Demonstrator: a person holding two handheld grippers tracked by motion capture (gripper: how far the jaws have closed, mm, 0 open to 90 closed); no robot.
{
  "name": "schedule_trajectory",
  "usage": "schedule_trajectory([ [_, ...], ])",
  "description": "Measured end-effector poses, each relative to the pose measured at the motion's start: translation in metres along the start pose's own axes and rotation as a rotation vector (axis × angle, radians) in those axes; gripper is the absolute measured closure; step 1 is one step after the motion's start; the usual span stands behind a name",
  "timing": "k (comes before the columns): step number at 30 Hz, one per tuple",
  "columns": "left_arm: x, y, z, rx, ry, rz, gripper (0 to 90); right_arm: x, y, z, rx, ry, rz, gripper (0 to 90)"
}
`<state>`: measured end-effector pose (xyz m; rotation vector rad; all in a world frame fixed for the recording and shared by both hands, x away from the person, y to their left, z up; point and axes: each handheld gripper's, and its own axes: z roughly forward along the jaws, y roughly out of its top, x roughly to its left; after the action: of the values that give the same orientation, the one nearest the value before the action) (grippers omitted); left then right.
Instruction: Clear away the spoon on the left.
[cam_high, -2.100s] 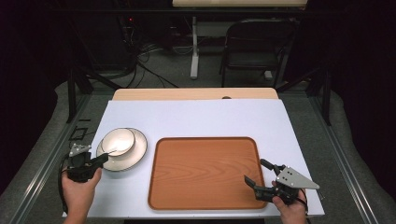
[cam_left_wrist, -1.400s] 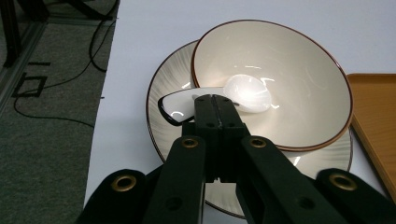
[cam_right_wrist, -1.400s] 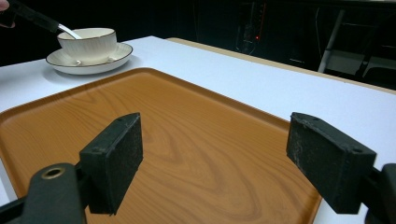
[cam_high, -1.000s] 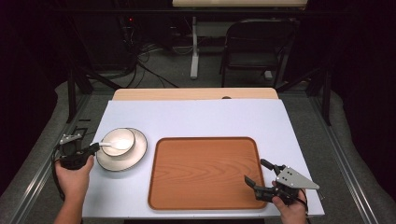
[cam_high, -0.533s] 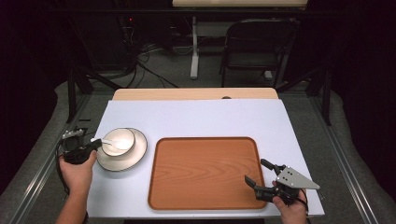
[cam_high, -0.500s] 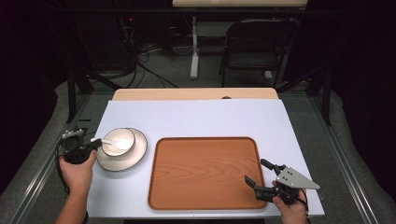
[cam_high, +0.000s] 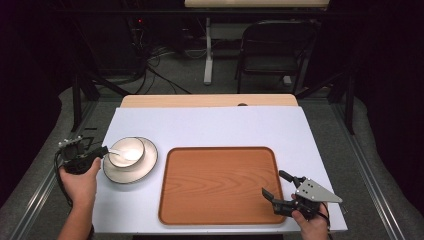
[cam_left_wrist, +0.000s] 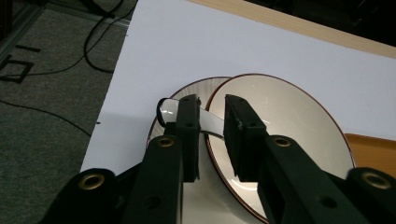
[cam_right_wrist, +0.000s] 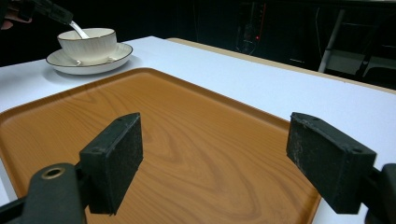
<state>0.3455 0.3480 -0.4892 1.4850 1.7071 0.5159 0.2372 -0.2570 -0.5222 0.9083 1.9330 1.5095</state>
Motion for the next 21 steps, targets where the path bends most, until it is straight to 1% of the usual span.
schedule_trajectory([
  [3, 0.001, 0.002, -0.001, -0.006, 0.001, -0.013, 70.7, 0.000, 0.000, 0.000, 0.001, 0.000, 0.001, 18.5],
  [4, 0.002, 0.002, -0.001, -0.017, 0.002, -0.021, 68.9, 0.000, 0.000, 0.000, 0.003, 0.002, 0.008, 18.5],
  [6, 0.004, 0.003, -0.002, -0.018, 0.013, -0.032, 64.4, 0.000, 0.000, 0.000, 0.000, 0.002, 0.000, 18.5],
  [11, 0.009, 0.003, 0.000, -0.027, 0.016, -0.063, 58.3, 0.001, 0.000, 0.000, 0.001, 0.004, 0.006, 18.5],
  [13, 0.011, 0.002, 0.002, -0.028, 0.012, -0.079, 55.0, 0.000, 0.000, 0.000, 0.001, 0.003, 0.003, 18.5],
  [15, 0.014, 0.001, 0.004, -0.035, -0.003, -0.098, 52.0, 0.000, 0.000, 0.000, 0.003, 0.003, 0.003, 18.5],
  [21, 0.017, -0.001, 0.011, -0.030, -0.012, -0.120, 47.9, 0.000, 0.000, 0.001, 0.001, 0.006, 0.002, 18.5],
])
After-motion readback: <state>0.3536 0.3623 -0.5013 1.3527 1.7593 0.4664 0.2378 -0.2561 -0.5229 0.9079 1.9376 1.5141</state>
